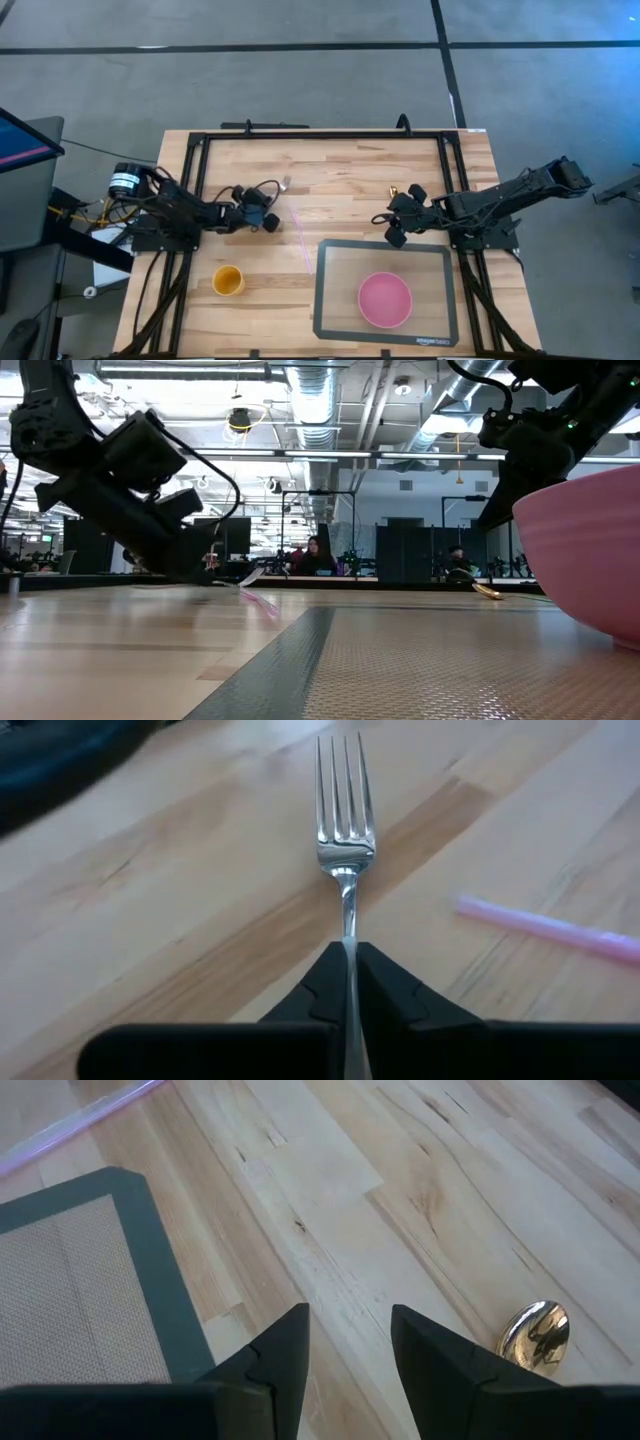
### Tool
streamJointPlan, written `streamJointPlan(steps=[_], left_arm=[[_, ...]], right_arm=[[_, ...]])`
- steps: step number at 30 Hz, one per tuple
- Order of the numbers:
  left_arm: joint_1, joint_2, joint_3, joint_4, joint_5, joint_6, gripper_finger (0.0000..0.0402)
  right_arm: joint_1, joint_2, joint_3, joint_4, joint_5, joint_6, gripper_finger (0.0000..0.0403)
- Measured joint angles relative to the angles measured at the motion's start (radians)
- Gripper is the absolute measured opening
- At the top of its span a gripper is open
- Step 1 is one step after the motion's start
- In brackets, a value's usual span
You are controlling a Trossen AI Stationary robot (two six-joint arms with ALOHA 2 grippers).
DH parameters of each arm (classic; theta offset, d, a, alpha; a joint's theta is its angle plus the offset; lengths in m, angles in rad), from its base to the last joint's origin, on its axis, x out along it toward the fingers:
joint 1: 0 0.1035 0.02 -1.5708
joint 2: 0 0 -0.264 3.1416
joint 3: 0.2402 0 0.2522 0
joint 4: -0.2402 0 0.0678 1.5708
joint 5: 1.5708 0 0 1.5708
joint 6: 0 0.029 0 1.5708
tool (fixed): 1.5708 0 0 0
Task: Pick & Place Utensil
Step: Put the fork in the pink bowl
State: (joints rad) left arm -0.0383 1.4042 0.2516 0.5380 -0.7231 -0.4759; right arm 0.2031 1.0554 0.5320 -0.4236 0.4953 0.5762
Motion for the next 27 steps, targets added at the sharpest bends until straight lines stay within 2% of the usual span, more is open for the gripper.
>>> streamJointPlan(steps=[17, 24, 27], left_arm=[[-0.034, -0.191, 0.006, 0.008, -0.001, 0.054, 0.0012], [-0.093, -0.26, 0.094, 0.009, 0.003, 0.184, 0.0012], [-0.125, -0.258, 0.157, 0.009, 0.038, 0.257, 0.0012]], right_arm=[[0.0, 0.0, 0.0, 0.0, 0.0, 0.0, 0.0136], [0.0, 0.0, 0.0, 0.002, 0.0, 0.0, 0.0136], [0.0, 0.0, 0.0, 0.002, 0.0, -0.001, 0.0136]])
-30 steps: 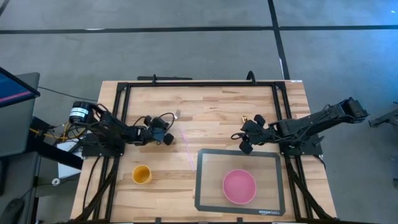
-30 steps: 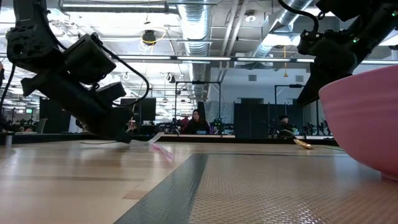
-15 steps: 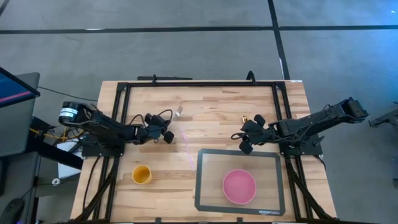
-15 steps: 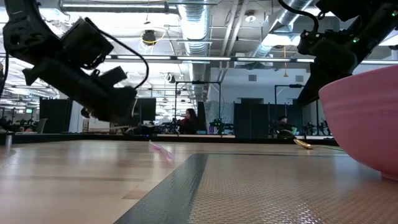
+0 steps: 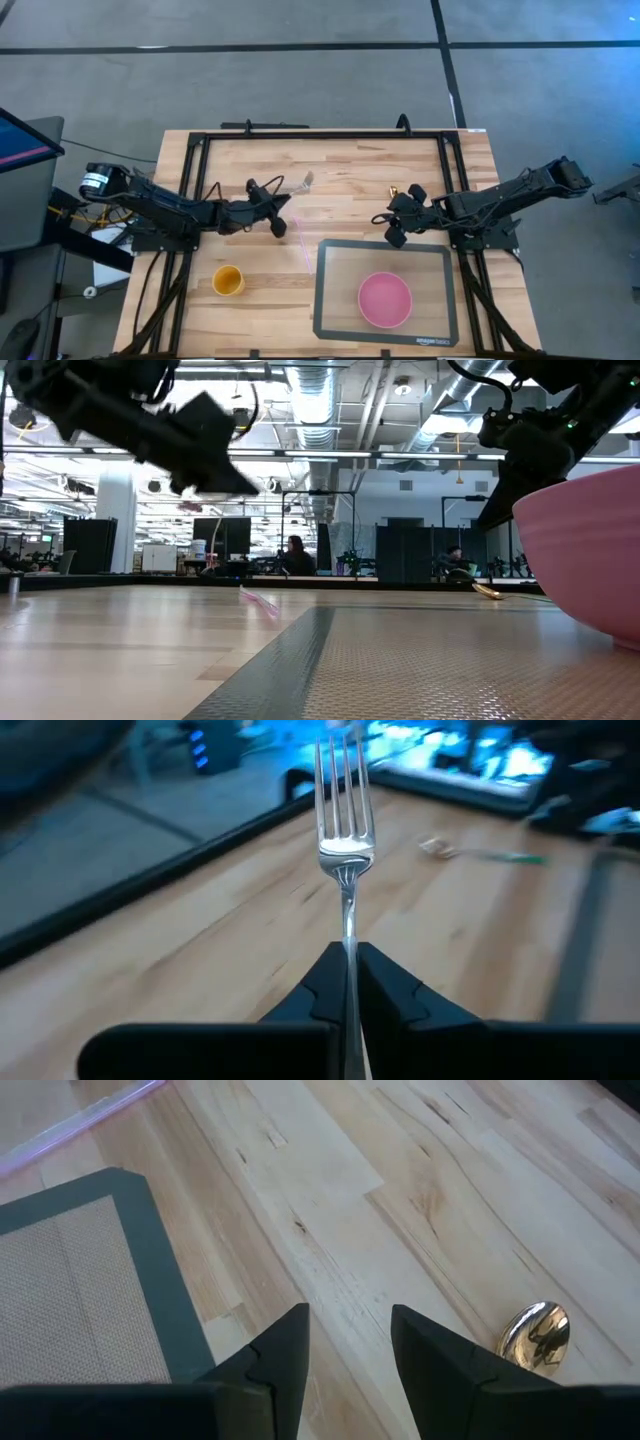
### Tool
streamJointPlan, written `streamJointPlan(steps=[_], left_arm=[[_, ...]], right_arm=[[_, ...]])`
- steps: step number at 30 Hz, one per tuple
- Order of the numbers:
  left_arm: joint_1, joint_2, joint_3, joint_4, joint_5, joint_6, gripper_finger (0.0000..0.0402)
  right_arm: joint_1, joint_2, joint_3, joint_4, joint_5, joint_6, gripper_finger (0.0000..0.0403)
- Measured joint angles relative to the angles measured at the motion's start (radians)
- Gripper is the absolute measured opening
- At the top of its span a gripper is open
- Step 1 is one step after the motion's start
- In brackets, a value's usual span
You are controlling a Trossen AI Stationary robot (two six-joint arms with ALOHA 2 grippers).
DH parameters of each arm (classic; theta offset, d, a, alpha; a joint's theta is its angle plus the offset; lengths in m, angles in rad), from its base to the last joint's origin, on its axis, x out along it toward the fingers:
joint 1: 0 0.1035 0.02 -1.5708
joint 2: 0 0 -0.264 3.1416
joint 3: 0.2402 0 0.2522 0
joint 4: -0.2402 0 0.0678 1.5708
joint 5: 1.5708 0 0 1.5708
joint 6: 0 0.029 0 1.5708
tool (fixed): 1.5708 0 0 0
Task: Pick & Place Utensil
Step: Put the fork in the pink bowl
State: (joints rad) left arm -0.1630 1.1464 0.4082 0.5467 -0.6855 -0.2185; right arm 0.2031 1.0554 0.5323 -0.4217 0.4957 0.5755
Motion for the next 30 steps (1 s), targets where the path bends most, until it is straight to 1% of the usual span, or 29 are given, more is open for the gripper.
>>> streamJointPlan(steps=[2, 5, 10, 14, 17, 23, 30], left_arm=[[-0.021, 0.009, 0.042, 0.0, 0.031, 0.036, 0.0012], [-0.056, 0.022, 0.094, 0.0, 0.05, 0.075, 0.0012], [-0.114, 0.057, 0.166, -0.006, 0.066, 0.091, 0.0012], [-0.154, 0.109, 0.231, -0.008, 0.105, 0.097, 0.0012], [-0.18, 0.169, 0.292, -0.016, 0.123, 0.137, 0.0012], [-0.219, 0.278, 0.457, -0.134, 0.172, 0.144, 0.0012], [-0.256, 0.366, 0.673, -0.33, 0.255, 0.135, 0.0012]], right_arm=[[0.0, 0.0, 0.0, 0.0, 0.0, -0.001, 0.0136], [0.0, 0.0, 0.0, 0.006, 0.0, -0.001, 0.0136], [0.0, 0.0, 0.0, 0.01, 0.0, -0.002, 0.0136], [0.0, 0.0, 0.0, 0.013, 0.0, -0.002, 0.0136], [0.0, 0.0, 0.0, 0.013, 0.0, -0.002, 0.0136], [0.0, 0.0, 0.0, 0.013, 0.0, -0.002, 0.0136], [0.0, 0.0, 0.0, 0.014, 0.0, -0.007, 0.0136]])
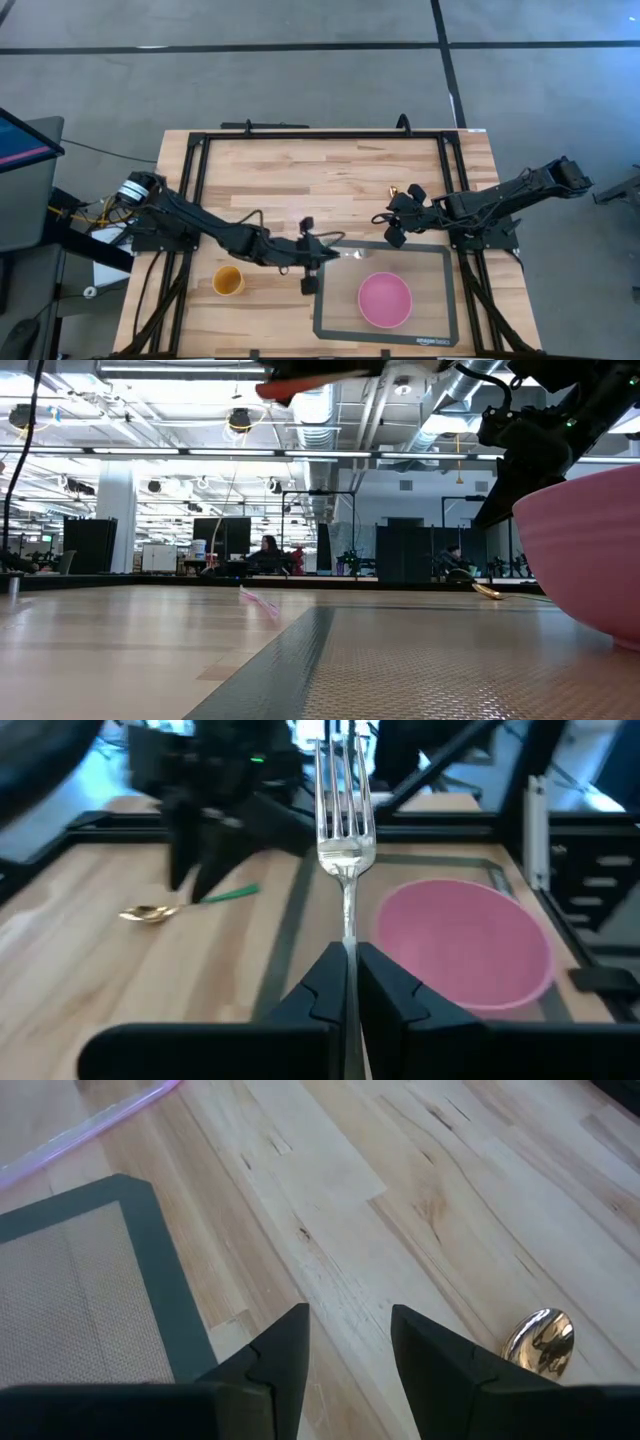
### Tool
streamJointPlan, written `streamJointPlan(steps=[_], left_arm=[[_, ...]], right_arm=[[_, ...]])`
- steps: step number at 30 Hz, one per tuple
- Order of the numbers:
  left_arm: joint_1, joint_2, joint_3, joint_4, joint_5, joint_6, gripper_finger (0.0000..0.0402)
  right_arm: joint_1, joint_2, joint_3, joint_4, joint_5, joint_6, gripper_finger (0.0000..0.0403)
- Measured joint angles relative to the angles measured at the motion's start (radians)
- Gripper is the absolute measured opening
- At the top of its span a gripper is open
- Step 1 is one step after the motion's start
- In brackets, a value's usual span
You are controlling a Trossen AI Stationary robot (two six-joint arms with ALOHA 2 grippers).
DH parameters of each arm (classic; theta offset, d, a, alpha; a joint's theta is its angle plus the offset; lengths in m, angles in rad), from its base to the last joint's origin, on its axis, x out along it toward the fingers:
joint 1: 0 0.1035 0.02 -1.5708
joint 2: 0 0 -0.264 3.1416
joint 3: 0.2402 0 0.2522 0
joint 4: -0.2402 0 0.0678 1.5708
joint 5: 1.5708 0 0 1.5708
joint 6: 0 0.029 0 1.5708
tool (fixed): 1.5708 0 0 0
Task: Pick & Place Utensil
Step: Put the fork in the pink bowl
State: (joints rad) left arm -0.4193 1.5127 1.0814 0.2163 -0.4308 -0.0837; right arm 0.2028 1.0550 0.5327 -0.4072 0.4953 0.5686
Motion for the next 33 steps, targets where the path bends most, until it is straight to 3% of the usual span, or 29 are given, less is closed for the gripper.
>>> streamJointPlan(steps=[8, 26, 33], left_arm=[[-0.038, 0.095, 0.192, -0.189, 0.034, -0.003, 0.0012], [-0.006, 0.368, 0.436, -0.212, 0.409, -0.168, 0.0012], [0.03, 0.448, 0.477, -0.291, 0.421, -0.169, 0.0012]], right_arm=[[0.0, 0.0, 0.0, 0.001, 0.0, 0.0, 0.0136], [0.0, 0.0, 0.0, 0.053, 0.0, -0.003, 0.0136], [0.0, 0.0, 0.0, 0.053, 0.0, -0.003, 0.0136]])
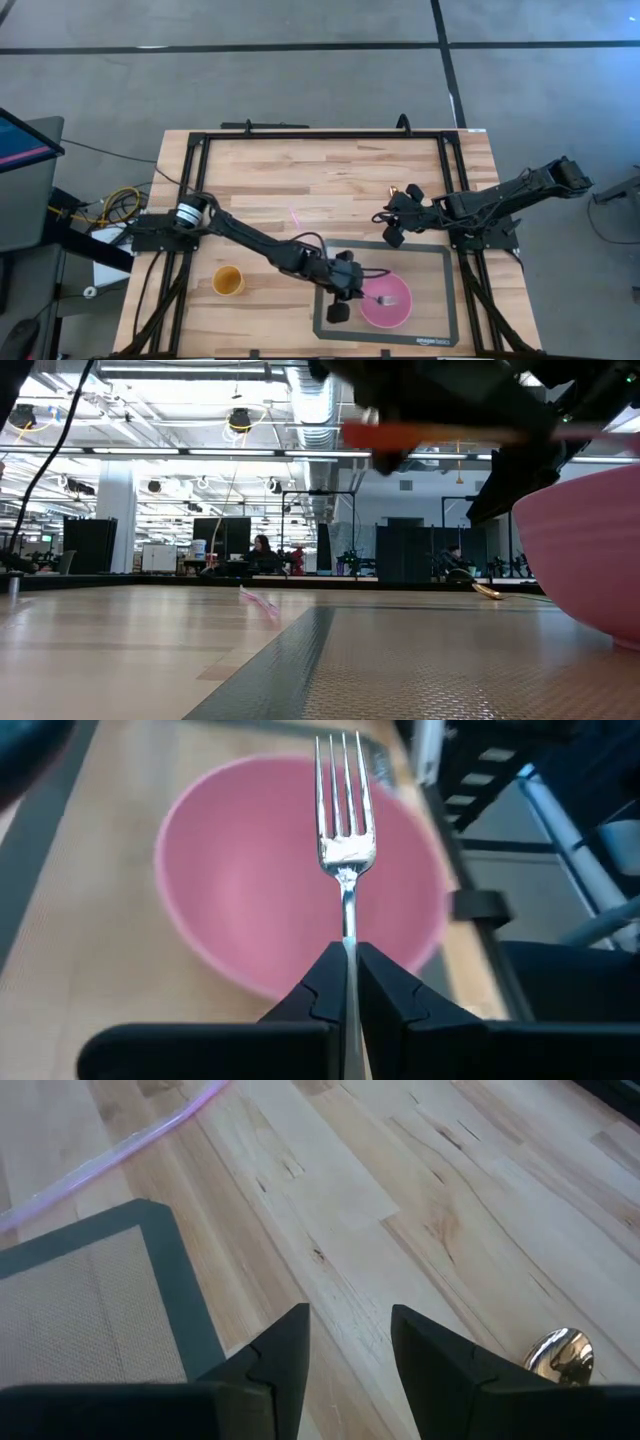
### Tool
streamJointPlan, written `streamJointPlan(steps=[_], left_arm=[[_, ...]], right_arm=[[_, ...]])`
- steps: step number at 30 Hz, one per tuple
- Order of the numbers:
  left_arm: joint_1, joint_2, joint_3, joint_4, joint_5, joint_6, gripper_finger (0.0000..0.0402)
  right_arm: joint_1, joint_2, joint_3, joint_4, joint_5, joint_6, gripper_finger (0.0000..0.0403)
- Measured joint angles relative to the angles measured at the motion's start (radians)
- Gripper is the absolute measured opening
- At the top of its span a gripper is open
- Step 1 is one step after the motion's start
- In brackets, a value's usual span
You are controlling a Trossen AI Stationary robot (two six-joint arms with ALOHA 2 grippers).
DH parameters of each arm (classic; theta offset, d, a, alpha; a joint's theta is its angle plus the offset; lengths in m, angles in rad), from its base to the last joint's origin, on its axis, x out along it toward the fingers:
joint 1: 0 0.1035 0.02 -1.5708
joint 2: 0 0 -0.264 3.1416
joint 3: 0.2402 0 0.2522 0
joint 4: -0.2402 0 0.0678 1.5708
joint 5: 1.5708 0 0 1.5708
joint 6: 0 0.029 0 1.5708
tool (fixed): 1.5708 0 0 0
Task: Pick & Place Utensil
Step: Put the fork in the pink bowl
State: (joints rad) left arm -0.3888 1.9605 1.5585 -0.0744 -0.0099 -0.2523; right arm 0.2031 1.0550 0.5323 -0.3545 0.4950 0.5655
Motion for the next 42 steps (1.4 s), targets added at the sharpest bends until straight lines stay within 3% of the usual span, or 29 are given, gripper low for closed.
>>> streamJointPlan(steps=[8, 13, 16, 20, 24, 33, 37, 42], left_arm=[[0.051, 0.04, 0.0, 0.001, 0.022, -0.045, 0.0012], [0.055, 0.039, 0.0, 0.01, 0.028, -0.045, 0.0012], [0.055, 0.039, 0.0, 0.016, 0.076, -0.05, 0.0012], [0.054, 0.039, 0.0, 0.039, 0.097, -0.088, 0.0012], [0.054, 0.039, 0.0, 0.034, 0.106, -0.097, 0.0012], [0.056, 0.039, 0.0, 0.036, 0.114, -0.097, 0.0012], [0.064, 0.039, 0.0, 0.037, 0.114, -0.097, 0.0015], [0.075, 0.039, 0.0, 0.037, 0.114, -0.101, 0.002]], right_arm=[[0.0, 0.0, 0.0, 0.001, -0.016, 0.001, 0.0136], [0.009, 0.0, 0.034, 0.0, -0.227, -0.031, 0.0136], [0.073, -0.005, 0.072, 0.0, -0.319, -0.042, 0.0136], [0.216, -0.005, 0.125, 0.007, -0.328, -0.039, 0.0136], [0.401, 0.002, 0.13, 0.033, -0.253, 0.004, 0.0136], [0.786, 0.164, 0.129, 0.03, 0.191, 0.278, 0.0136], [0.852, 0.297, 0.129, 0.053, 0.25, 0.397, 0.0136], [0.845, 0.423, 0.127, 0.113, 0.265, 0.44, 0.0136]])
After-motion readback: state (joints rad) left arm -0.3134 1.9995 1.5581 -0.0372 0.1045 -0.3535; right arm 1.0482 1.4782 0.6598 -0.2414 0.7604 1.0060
